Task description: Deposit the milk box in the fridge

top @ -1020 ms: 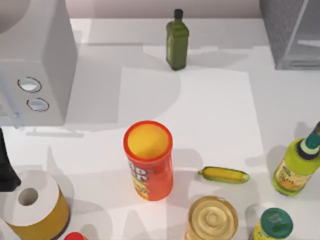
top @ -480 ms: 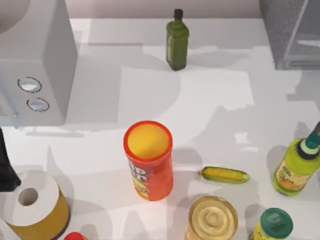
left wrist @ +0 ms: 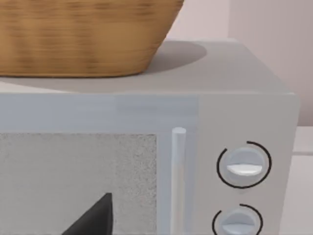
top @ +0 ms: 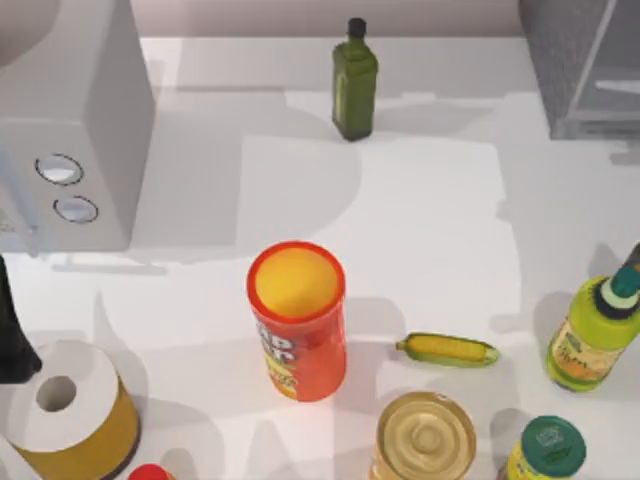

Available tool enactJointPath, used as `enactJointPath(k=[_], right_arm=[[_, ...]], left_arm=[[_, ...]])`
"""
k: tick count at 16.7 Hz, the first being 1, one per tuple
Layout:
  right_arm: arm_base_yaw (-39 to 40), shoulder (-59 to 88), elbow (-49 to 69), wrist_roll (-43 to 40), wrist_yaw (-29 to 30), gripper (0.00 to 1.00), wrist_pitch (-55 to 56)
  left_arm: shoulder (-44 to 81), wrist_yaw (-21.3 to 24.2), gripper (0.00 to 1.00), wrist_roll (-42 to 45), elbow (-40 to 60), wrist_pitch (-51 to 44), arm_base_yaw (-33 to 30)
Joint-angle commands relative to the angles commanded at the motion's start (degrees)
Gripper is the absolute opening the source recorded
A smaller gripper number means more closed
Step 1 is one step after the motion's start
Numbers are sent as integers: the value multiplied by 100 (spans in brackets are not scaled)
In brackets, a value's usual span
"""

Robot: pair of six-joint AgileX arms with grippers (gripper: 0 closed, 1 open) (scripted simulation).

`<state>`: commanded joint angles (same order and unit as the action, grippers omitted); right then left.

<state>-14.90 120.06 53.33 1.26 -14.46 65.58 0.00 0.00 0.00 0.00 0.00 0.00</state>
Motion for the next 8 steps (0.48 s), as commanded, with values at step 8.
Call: enactJointPath(k=[8], right_arm=[[-79, 439, 234, -26, -16, 0, 300]], left_arm=[[0, 0, 100, 0, 0, 0, 0]])
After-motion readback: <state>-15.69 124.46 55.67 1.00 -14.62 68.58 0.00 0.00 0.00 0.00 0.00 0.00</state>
